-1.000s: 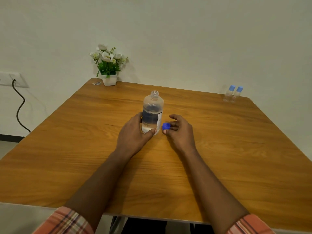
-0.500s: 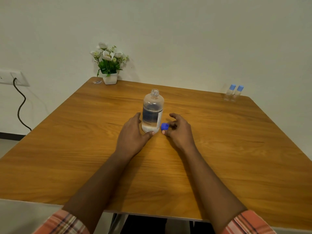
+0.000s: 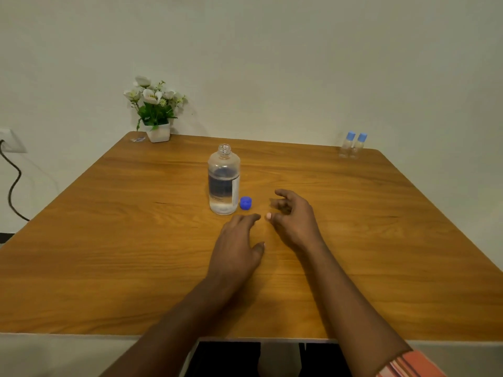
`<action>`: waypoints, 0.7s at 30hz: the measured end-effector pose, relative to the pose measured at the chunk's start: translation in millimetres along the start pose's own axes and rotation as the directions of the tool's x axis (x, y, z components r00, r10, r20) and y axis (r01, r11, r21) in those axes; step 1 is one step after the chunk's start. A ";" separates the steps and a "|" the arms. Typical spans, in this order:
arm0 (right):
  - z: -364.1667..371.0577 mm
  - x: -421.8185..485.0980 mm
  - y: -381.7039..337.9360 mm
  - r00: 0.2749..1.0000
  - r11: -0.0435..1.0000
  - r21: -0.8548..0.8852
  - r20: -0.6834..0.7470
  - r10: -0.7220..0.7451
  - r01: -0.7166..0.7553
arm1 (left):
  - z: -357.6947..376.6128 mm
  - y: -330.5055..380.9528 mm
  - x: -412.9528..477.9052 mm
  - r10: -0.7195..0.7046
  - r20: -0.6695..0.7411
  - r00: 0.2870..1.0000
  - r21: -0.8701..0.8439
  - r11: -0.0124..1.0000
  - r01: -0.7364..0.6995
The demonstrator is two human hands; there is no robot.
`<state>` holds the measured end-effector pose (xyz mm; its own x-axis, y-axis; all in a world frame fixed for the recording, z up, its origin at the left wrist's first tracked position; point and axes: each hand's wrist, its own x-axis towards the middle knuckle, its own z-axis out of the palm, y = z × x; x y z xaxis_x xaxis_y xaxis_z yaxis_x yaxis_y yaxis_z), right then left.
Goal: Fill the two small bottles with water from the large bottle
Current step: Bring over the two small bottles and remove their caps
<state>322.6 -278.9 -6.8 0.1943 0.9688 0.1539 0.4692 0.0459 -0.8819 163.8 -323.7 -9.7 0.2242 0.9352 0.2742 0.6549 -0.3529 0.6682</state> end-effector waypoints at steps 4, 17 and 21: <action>-26.9 1.8 13.5 0.996 0.999 0.033 -0.086 0.031 -0.028 | 14.5 23.7 26.2 0.086 0.015 0.996 -0.017 0.996 -0.086; -113.4 65.3 64.1 0.918 0.990 -0.050 -0.384 0.101 -0.130 | 90.7 58.4 131.2 0.075 0.061 0.995 -0.022 0.997 -0.073; -130.1 105.2 77.3 0.880 0.986 -0.059 -0.460 0.114 -0.159 | 115.6 62.0 169.9 0.062 0.071 0.996 -0.009 0.998 -0.062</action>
<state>491.4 -205.2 -0.9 0.6212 0.7461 0.2399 0.4827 -0.1230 -0.8671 325.9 -183.3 -1.6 0.3149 0.9112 0.2657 0.6335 -0.4103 0.6561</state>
